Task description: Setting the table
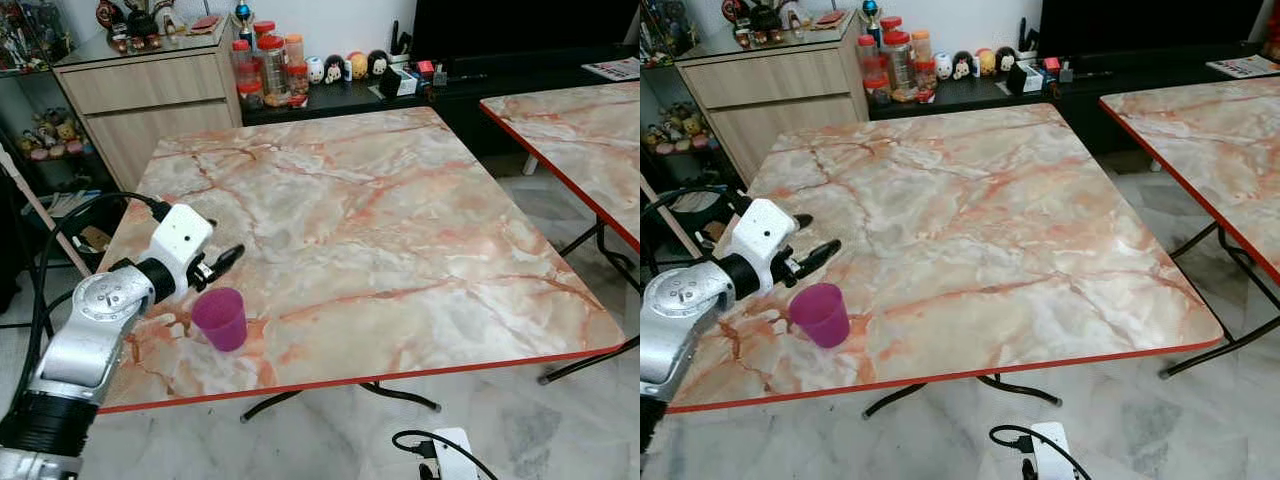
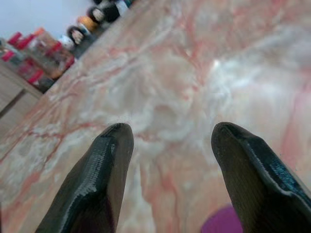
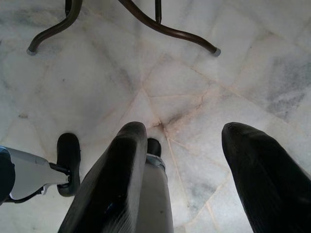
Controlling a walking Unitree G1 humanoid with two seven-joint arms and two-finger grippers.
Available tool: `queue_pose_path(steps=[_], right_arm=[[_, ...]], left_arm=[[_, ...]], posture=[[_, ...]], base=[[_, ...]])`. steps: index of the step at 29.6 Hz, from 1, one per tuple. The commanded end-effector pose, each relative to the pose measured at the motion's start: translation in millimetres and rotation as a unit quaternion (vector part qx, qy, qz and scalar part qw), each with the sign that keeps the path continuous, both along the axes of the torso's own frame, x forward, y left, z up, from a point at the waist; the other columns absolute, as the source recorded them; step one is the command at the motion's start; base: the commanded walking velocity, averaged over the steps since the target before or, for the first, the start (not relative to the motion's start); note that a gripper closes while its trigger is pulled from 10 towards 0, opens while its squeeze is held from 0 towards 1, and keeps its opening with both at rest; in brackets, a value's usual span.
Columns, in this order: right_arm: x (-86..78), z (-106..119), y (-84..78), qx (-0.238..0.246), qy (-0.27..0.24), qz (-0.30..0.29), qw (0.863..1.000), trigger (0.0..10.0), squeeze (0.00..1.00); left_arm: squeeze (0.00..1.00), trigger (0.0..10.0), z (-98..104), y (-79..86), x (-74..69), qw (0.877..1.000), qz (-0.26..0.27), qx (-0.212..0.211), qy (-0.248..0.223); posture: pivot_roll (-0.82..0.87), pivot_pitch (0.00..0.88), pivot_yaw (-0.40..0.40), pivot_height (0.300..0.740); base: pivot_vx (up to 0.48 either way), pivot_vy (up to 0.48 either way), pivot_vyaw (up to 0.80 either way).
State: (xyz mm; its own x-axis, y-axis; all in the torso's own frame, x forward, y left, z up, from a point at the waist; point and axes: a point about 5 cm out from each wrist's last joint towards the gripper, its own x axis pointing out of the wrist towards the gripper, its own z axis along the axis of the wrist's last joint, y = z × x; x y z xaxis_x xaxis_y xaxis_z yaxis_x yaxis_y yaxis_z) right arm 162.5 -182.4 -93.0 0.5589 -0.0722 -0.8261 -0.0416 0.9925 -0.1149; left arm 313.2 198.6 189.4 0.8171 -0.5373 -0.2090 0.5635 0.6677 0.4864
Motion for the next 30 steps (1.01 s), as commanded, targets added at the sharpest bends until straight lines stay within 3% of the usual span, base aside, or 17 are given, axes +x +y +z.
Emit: queue_pose_path(steps=[1,16,30], right_arm=[[2.8,0.7,2.4,0.004,-0.001,-0.005,1.000,10.0,0.00],[5.5,1.8,3.0,0.006,-0.004,-0.013,1.000,10.0,0.00],[7.3,2.5,2.5,0.007,-0.007,-0.016,1.000,10.0,0.00]], left_arm=[[0.00,10.0,2.7,3.6,2.9,0.999,-0.011,0.030,0.009],[0.00,10.0,-3.5,17.3,20.7,0.988,-0.033,0.143,0.053],[0.00,10.0,-2.7,22.2,22.9,0.979,-0.060,0.181,0.078]], posture=[[0.03,0.000,0.075,0.740],[0.03,0.000,0.074,0.740],[0.03,0.000,0.073,0.740]], base=[[0.000,0.000,0.00],[0.000,0.000,0.00],[0.000,0.000,0.00]])
